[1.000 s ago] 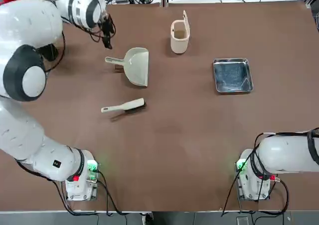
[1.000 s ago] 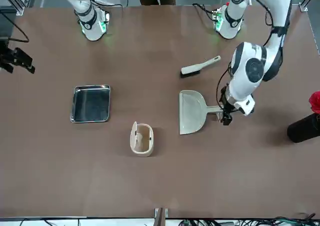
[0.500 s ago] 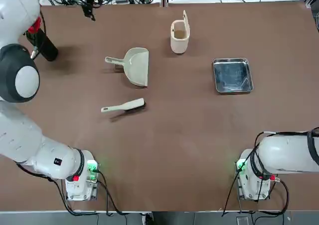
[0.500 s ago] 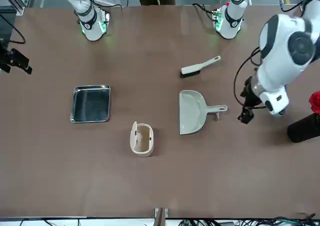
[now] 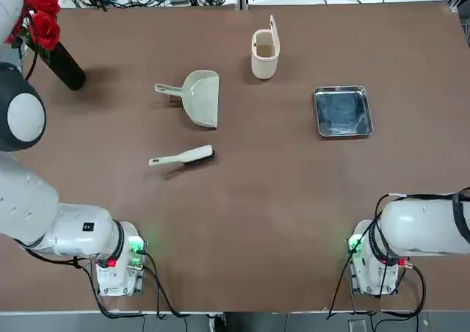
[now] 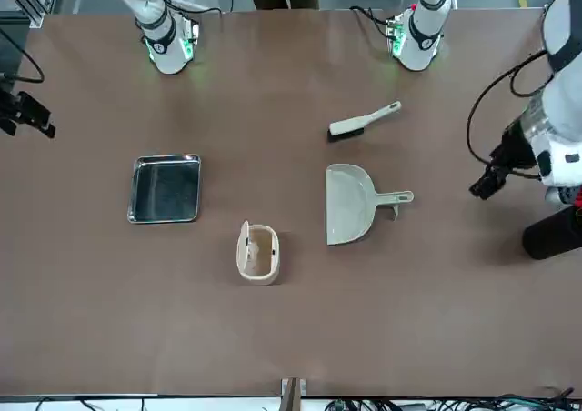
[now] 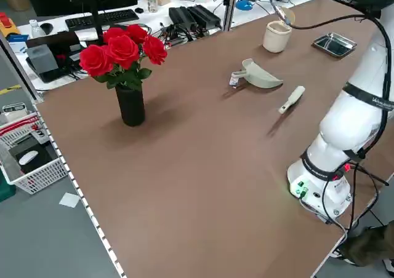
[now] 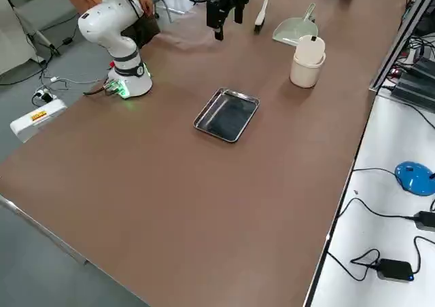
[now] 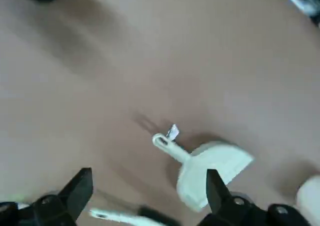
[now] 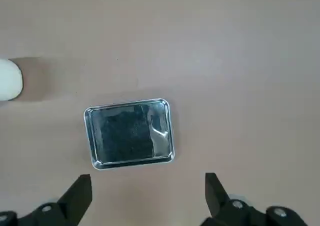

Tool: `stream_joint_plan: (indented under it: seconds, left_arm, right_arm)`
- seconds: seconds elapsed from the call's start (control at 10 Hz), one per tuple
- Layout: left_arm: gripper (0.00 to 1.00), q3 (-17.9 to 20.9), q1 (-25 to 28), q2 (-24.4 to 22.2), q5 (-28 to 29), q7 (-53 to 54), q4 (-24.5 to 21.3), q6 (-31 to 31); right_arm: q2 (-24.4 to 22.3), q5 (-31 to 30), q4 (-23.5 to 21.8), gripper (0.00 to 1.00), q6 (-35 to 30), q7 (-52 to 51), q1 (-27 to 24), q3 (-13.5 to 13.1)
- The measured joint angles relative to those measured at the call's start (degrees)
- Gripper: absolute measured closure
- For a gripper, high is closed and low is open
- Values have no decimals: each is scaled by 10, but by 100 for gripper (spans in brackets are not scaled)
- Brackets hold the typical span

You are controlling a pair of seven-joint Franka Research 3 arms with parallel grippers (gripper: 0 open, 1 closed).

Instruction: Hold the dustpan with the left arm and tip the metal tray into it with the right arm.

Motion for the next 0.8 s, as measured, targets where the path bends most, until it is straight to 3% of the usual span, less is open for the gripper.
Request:
stream_joint_plan:
  seconds: [0.3, 0.8]
  left_arm:
    - [0, -8, 0, -5, 0, 107, 8, -8]
    - [0, -18, -2, -52, 21, 211, 10, -75]
  right_arm:
    - [1, 0, 0, 0, 10, 0, 2, 8]
    - [1, 0, -1, 0, 17, 1, 8, 6]
